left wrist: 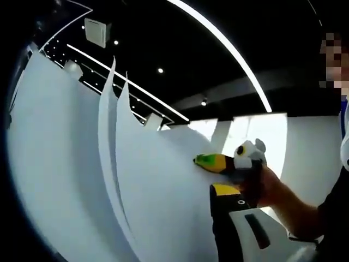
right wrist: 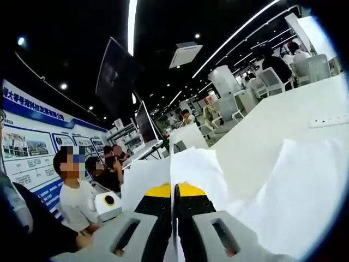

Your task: Organize the stack of printing papers by aligning and flattening the scattered papers on the table

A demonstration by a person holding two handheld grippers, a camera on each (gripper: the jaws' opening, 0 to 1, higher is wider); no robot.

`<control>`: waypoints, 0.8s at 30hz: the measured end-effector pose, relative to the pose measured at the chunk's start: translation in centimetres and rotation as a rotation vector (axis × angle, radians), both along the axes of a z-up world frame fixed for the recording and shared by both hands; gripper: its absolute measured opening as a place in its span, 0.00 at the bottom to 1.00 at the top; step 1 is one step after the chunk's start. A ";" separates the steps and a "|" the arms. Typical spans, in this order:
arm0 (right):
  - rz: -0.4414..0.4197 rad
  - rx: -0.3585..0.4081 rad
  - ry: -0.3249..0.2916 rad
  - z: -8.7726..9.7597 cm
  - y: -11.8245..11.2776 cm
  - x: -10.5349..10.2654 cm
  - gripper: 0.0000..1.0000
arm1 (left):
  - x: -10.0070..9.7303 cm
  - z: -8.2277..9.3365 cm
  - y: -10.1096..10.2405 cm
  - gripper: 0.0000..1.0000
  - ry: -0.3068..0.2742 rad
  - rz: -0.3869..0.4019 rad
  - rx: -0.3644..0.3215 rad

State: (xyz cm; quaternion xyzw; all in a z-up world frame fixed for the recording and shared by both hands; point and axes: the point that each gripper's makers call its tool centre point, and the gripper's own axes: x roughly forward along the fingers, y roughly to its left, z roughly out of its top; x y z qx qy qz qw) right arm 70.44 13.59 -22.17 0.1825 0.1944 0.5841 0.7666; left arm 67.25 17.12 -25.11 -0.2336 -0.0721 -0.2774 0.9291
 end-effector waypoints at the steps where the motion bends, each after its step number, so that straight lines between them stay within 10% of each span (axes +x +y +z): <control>1: 0.001 0.000 0.000 0.0 0.0 0.0 0.00 | 0.0 0.0 0.0 0.37 0.000 0.000 0.001; 24: 0.012 0.003 -0.002 0.3 0.9 -0.4 0.00 | 0.3 -0.6 0.1 0.28 0.008 0.045 0.066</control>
